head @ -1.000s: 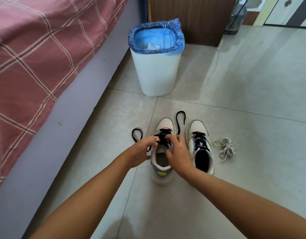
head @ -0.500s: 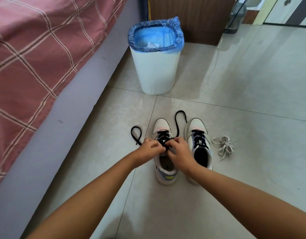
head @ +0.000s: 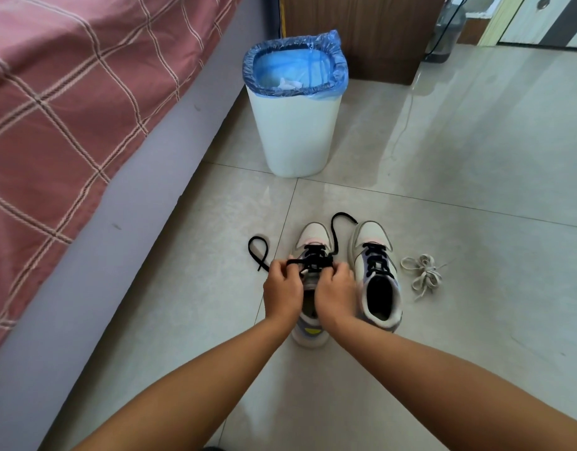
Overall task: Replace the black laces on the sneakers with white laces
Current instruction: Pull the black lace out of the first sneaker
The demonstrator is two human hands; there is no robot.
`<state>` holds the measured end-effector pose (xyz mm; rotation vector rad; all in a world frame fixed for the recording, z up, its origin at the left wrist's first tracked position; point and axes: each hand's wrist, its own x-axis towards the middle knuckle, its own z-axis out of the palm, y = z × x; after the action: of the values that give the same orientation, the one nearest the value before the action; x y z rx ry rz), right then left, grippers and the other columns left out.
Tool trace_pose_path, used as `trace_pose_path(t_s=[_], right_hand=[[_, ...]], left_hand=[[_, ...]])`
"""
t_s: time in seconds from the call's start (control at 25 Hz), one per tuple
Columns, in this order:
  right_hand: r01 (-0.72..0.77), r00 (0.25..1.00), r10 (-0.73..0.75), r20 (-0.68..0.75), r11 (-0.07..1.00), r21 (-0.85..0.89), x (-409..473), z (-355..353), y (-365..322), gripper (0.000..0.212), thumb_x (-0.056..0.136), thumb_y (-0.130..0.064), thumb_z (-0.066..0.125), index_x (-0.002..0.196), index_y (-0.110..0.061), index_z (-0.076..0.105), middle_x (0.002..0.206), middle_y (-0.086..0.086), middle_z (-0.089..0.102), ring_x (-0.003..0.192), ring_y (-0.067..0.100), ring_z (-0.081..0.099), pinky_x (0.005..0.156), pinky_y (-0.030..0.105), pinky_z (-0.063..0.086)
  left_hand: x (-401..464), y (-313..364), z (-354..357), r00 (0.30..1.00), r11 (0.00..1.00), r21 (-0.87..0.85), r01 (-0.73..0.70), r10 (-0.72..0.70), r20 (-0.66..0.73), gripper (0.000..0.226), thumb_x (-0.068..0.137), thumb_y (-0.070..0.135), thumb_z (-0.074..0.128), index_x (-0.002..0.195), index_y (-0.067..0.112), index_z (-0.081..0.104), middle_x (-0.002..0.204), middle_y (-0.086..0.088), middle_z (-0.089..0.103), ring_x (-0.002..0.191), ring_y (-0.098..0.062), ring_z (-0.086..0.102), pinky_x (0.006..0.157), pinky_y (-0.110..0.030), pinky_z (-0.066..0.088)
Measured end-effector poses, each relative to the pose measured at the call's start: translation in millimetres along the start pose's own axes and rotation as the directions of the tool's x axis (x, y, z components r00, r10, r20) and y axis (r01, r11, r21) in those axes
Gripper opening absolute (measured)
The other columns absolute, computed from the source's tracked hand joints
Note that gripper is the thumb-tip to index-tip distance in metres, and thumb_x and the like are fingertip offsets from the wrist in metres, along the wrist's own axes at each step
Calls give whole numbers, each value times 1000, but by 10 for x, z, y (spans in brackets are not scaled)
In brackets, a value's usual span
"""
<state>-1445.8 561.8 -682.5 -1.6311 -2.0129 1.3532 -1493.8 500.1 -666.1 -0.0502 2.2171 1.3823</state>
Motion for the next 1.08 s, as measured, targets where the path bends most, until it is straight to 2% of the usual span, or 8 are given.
trace_pose_path(t_s=[0.08,0.2,0.24,0.32,0.44,0.68,0.88,1.08], right_hand=[[182,983,-177,42,958,-221,-30,-14,11,31,96,-22,32,106,-2,53,109,17,55,104,33,49,87,40,36],[521,853,-493,175,778,-350,102,-111,113,43,87,-31,26,92,-2,56,89,13,60,80,31,56,65,38,44],[540,840,-523,143,780,-318,137,-164,117,34,89,-26,32,88,-2,56,81,11,59,74,29,55,58,33,40],[352,934,-343,99,931,-98,191,-240,72,20,94,-14,41,83,-3,53,73,7,52,71,26,48,55,31,27],[-88,990,64,122,975,202,228,-213,-31,23,95,-12,39,84,0,56,70,5,48,73,22,44,52,26,30],[185,953,-153,263,978,-99,257,-268,-134,49,98,-34,39,55,-14,51,69,7,55,67,22,48,63,33,36],[-550,832,366,417,647,528,477,-365,-208,41,96,-24,28,67,-10,53,68,10,64,64,22,56,64,29,44],[-400,877,383,289,253,881,778,-576,-324,27,93,-12,37,67,-14,43,37,-1,44,35,12,39,44,18,36]], left_hand=[[16,-31,-29,988,980,149,-134,120,97,19,95,22,43,99,11,57,94,-2,64,92,-26,59,72,-33,43],[140,-2,-146,795,606,515,-606,487,361,30,93,11,39,118,12,55,115,-6,59,93,-33,60,72,-39,48],[179,7,-164,778,622,468,-628,528,342,30,90,7,39,113,11,58,110,-9,60,90,-34,61,72,-40,50],[195,74,-164,948,947,77,-311,304,91,25,90,2,35,95,12,57,96,-12,62,81,-31,63,68,-40,54],[152,80,-153,941,821,-463,335,-315,123,19,96,8,29,104,9,47,86,-17,61,69,-26,64,61,-34,55],[169,224,-310,943,929,-274,248,-167,288,64,97,58,16,92,9,57,80,-13,69,86,-30,65,82,-41,49],[393,139,-535,837,681,-513,523,-296,461,85,86,74,8,101,7,56,99,-25,69,98,-41,64,89,-57,46],[631,149,-759,925,402,-849,343,-301,231,62,96,54,24,79,4,56,52,-9,51,52,-24,54,78,-44,53]])
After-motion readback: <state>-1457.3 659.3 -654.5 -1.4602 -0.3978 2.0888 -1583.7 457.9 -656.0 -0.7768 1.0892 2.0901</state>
